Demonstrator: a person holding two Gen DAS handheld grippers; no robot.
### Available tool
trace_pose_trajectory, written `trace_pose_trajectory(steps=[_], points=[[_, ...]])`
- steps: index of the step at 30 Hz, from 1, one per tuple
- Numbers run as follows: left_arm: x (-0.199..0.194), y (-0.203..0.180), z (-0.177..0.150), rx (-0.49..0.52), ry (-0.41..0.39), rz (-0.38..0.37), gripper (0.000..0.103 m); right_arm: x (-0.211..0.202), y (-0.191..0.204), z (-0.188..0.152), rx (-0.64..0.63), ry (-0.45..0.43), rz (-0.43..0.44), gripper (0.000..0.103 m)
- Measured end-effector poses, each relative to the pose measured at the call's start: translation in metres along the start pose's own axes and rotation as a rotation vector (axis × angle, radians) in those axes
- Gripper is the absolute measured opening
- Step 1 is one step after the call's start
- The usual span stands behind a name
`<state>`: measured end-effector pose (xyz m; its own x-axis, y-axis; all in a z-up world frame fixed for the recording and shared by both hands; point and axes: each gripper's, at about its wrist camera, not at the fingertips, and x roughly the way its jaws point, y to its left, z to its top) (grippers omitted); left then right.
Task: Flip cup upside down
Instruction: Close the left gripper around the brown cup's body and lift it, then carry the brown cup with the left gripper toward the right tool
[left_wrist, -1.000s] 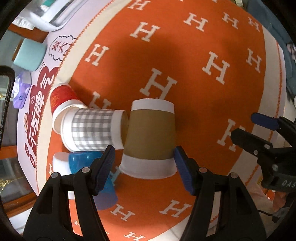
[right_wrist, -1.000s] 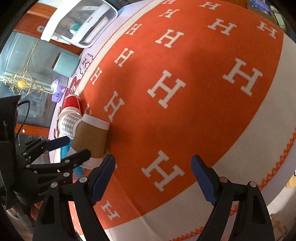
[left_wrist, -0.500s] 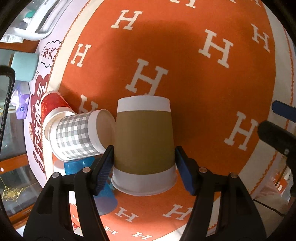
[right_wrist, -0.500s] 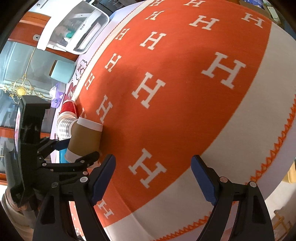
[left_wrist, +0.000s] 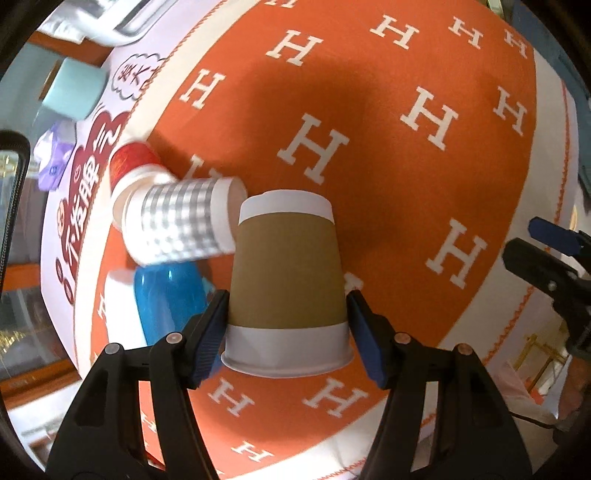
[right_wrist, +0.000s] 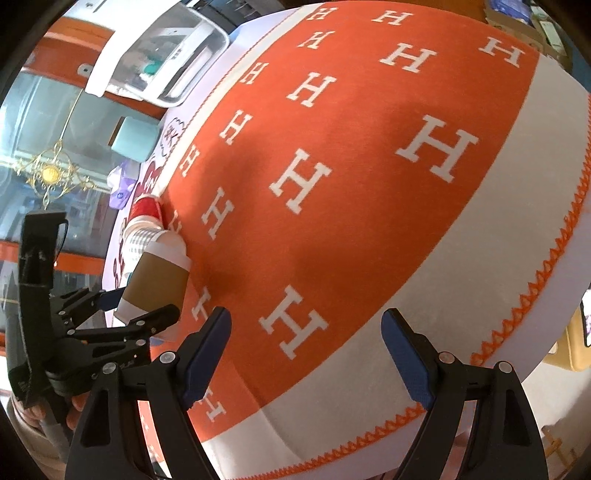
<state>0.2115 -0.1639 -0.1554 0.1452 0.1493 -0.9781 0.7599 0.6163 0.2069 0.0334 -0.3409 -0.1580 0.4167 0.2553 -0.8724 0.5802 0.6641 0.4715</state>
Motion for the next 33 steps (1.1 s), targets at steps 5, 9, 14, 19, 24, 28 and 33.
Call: trace_pose_trajectory(steps=[5, 9, 14, 19, 24, 28, 33], points=[[-0.017, 0.001, -0.032, -0.078, -0.004, -0.032, 0.061, -0.002, 0.014, -0.007, -0.061, 0.022, 0.016, 0.085], [-0.028, -0.002, -0.065, -0.155, -0.002, -0.061, 0.061, -0.002, 0.026, -0.015, -0.117, 0.047, 0.029, 0.085], [-0.029, -0.003, -0.107, -0.282, 0.016, -0.118, 0.061, 0.0, 0.039, -0.028, -0.196, 0.088, 0.041, 0.085], [-0.013, 0.005, -0.143, -0.435, 0.05, -0.176, 0.061, 0.004, 0.05, -0.042, -0.272, 0.135, 0.047, 0.085], [0.003, 0.006, -0.175, -0.616, 0.088, -0.278, 0.061, 0.01, 0.057, -0.058, -0.339, 0.178, 0.051, 0.085], [0.009, 0.002, -0.192, -0.717, 0.102, -0.326, 0.061, 0.019, 0.062, -0.068, -0.38, 0.233, 0.056, 0.085], [0.012, 0.0, -0.216, -0.867, 0.073, -0.376, 0.061, 0.028, 0.064, -0.073, -0.419, 0.271, 0.049, 0.085]])
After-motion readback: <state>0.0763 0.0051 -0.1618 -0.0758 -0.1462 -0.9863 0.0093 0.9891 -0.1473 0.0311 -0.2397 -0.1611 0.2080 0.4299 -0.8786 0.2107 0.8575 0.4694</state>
